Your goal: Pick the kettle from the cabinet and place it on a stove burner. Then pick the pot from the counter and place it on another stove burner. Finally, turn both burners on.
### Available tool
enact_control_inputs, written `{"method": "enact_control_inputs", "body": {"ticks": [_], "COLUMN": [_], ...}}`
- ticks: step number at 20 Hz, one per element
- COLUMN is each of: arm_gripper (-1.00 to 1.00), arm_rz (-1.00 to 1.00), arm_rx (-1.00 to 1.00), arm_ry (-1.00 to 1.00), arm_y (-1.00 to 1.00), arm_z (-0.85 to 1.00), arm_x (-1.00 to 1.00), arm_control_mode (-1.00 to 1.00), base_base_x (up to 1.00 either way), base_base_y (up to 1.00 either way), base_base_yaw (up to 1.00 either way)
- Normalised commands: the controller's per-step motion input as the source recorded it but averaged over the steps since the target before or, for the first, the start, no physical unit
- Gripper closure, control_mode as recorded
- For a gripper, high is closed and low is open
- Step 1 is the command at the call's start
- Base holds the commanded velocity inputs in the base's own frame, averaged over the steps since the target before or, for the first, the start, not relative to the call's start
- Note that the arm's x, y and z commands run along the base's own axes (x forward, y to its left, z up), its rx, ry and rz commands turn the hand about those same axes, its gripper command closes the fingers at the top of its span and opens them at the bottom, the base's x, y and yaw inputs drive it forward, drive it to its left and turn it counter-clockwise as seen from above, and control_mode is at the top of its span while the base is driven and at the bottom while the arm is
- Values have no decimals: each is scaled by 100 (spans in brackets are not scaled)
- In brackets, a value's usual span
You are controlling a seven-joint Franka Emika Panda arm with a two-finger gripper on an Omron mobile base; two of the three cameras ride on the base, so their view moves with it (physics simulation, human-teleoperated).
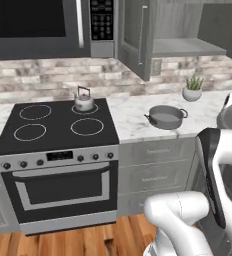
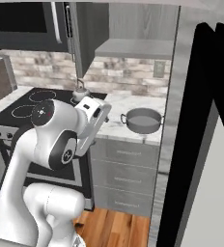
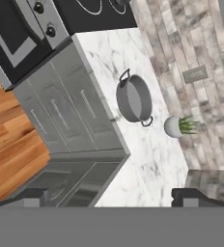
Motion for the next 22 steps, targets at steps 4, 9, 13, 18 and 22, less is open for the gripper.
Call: {"method": "enact_control_inputs", "body": {"ticks": [4,9,13,18,22], "arm_gripper": [-100,-100,-100,-100,-100], "arm_rz": [0,0,0,0,0], "arm_rx": [0,0,0,0,0], "arm_ry": [0,0,0,0,0], "arm_y": [0,0,0,0,0], "arm_z": [0,0,0,0,0], "arm_x": [0,0,0,0,0], "arm_control_mode": [100,100,100,100,100], "base_base_x": [16,57,53,51,35], "base_base_y": [-16,-18,17,-12,-48], "base_base_yaw": [10,-4,-9,-2,1]}}
